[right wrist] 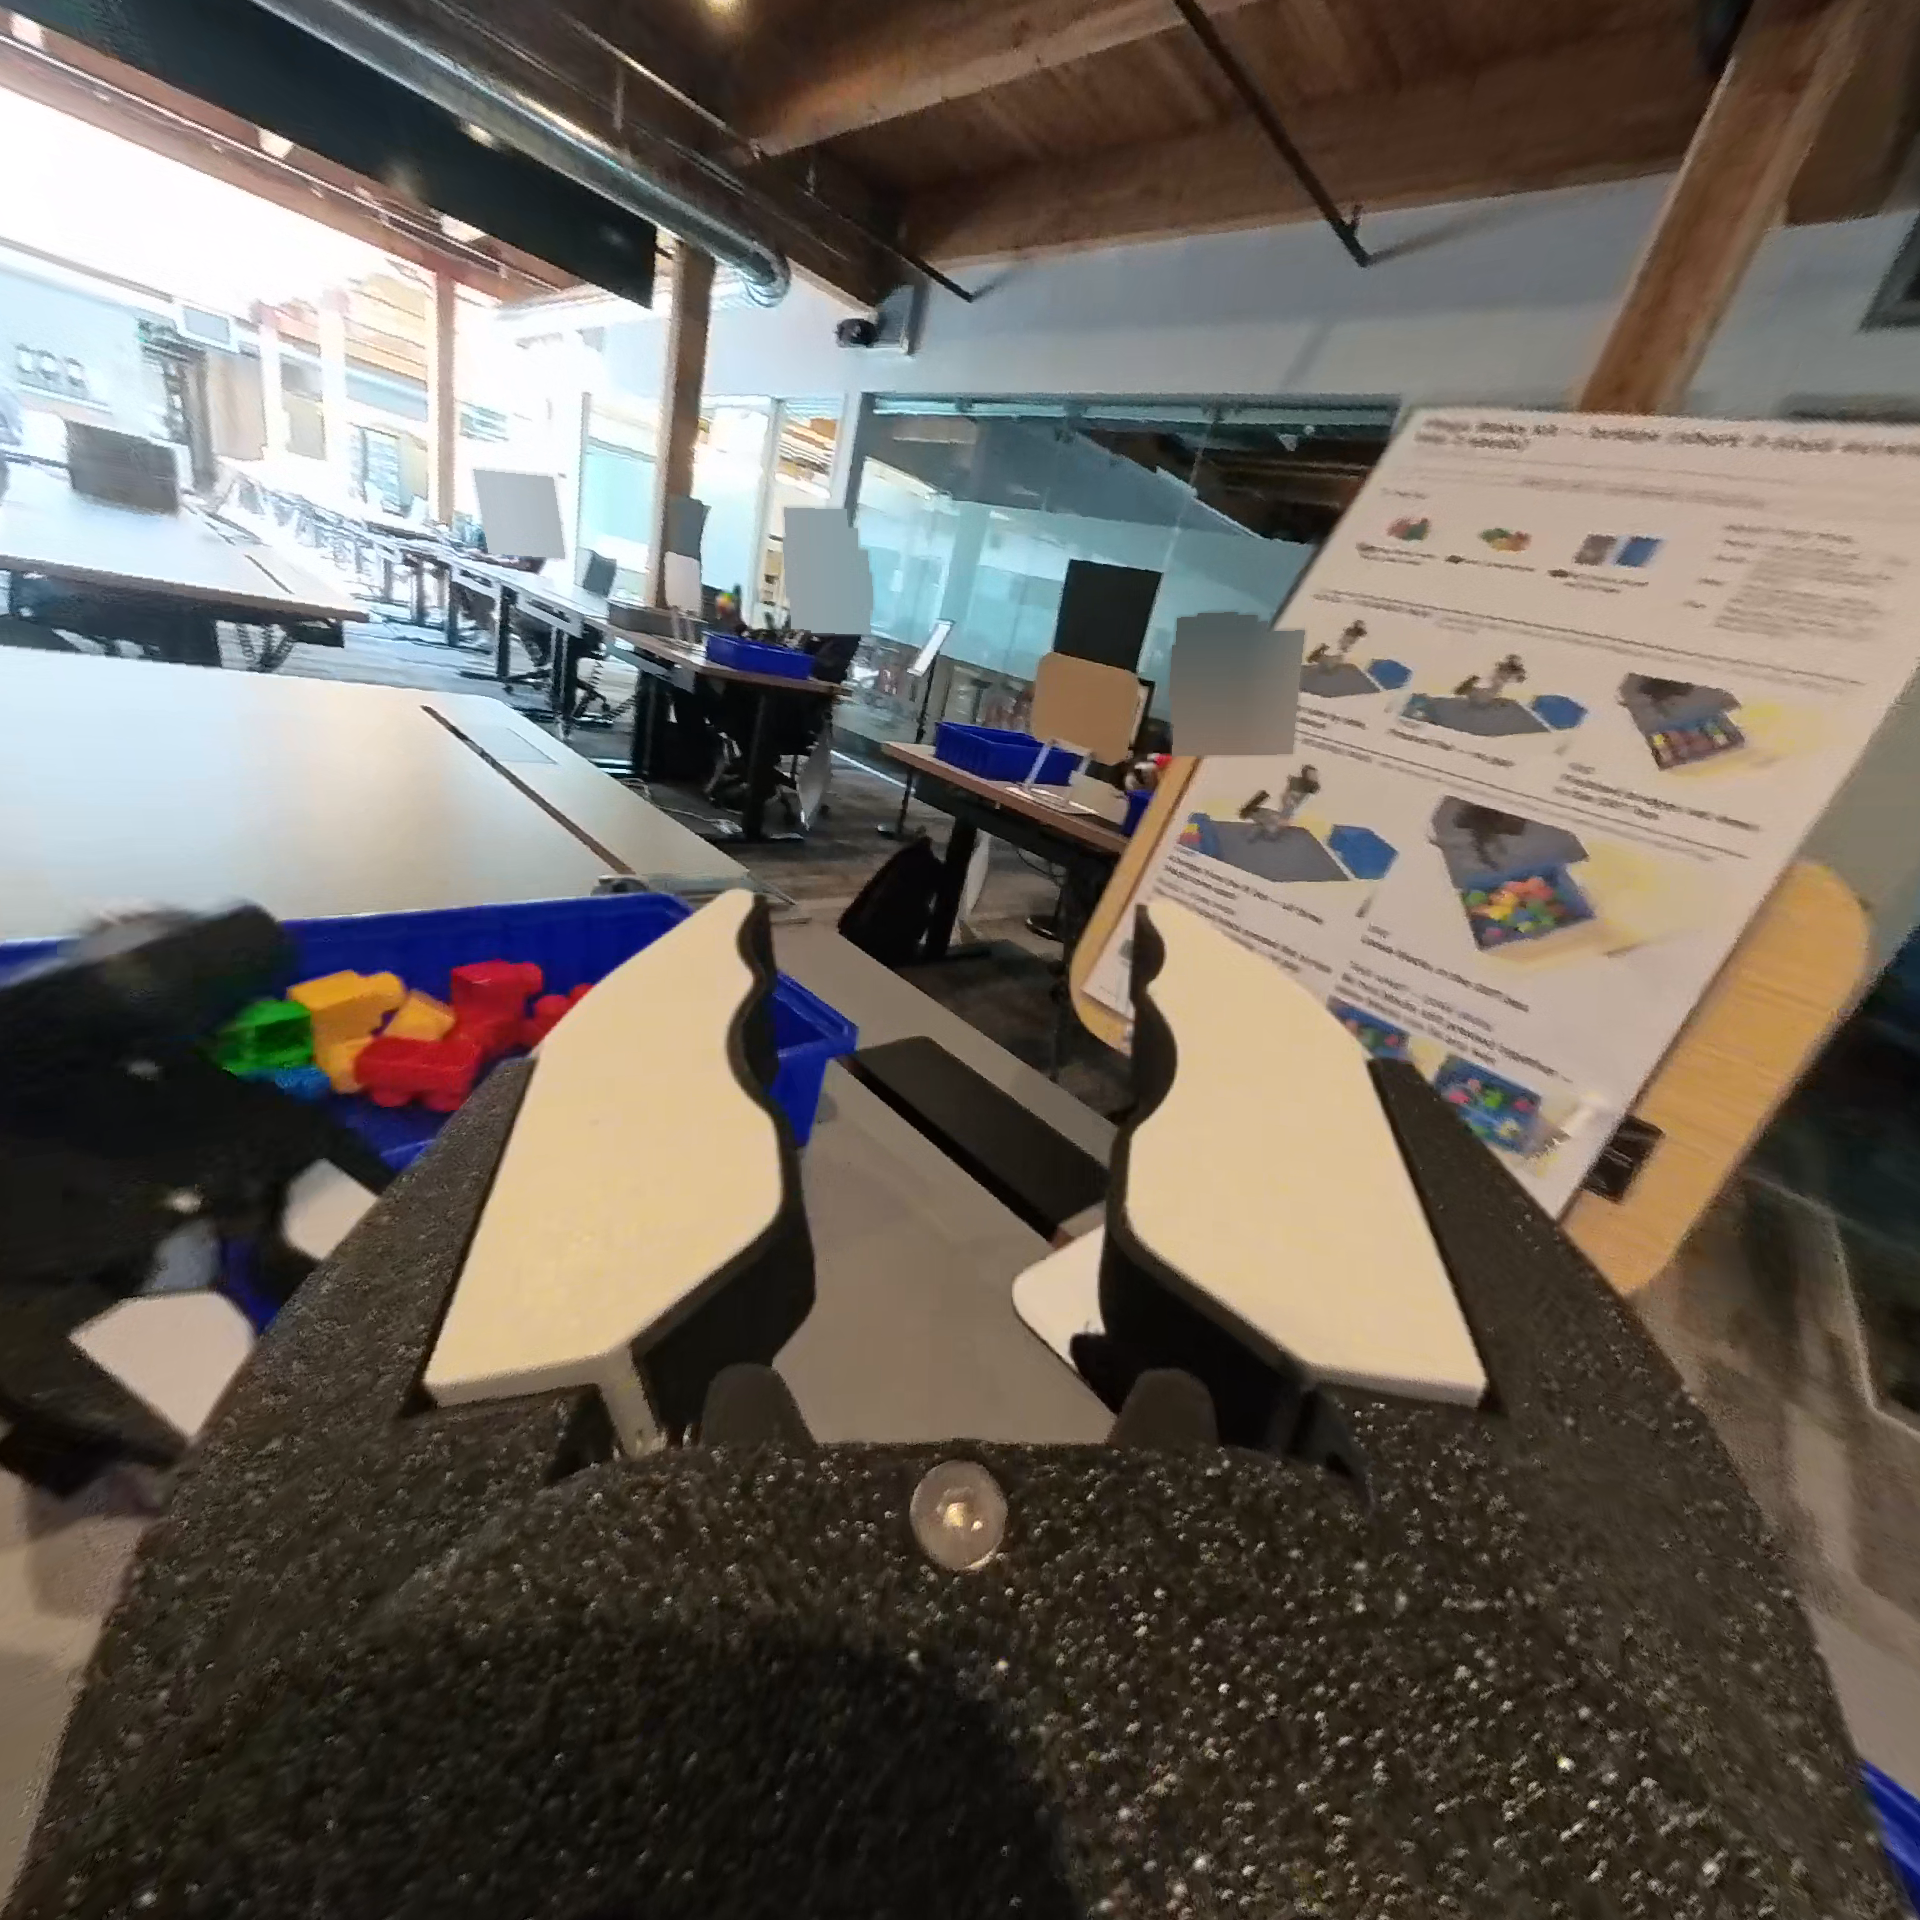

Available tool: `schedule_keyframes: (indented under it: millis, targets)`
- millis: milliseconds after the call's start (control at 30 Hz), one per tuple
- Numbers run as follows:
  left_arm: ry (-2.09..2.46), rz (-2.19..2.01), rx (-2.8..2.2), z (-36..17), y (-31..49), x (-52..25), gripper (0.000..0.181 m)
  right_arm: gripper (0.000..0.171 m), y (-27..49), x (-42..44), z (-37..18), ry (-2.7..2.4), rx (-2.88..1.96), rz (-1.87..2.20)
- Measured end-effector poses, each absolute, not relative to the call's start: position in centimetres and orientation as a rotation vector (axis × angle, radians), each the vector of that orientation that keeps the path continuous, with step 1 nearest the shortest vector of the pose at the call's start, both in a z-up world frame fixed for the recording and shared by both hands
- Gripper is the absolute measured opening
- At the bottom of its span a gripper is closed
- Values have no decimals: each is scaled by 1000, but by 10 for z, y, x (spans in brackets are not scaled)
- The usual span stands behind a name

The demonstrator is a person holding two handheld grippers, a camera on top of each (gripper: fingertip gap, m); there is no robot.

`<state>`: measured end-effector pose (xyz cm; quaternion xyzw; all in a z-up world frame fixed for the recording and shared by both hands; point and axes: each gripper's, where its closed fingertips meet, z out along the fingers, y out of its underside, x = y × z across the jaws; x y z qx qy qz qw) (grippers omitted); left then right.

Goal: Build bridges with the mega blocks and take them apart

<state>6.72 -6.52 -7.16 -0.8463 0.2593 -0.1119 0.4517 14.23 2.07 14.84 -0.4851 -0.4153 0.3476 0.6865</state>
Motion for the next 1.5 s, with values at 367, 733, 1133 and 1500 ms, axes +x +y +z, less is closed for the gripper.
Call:
schedule_keyframes:
  millis: [367, 733, 1133, 1500]
  targets:
    - [898, -13, -2321, -133, -2, 71, 35, 59, 45, 153, 136, -896, -1135, 949]
    - [1052, 4, -2356, -157, -5, 79, 35, 55, 51, 154, 137, -882, -1123, 979]
    - [1096, -35, -2354, -160, -12, 83, 36, 54, 48, 137, 127, -962, -1157, 962]
    - [931, -104, -2374, -156, -8, 78, 75, 49, 57, 133, 116, -958, -1247, 930]
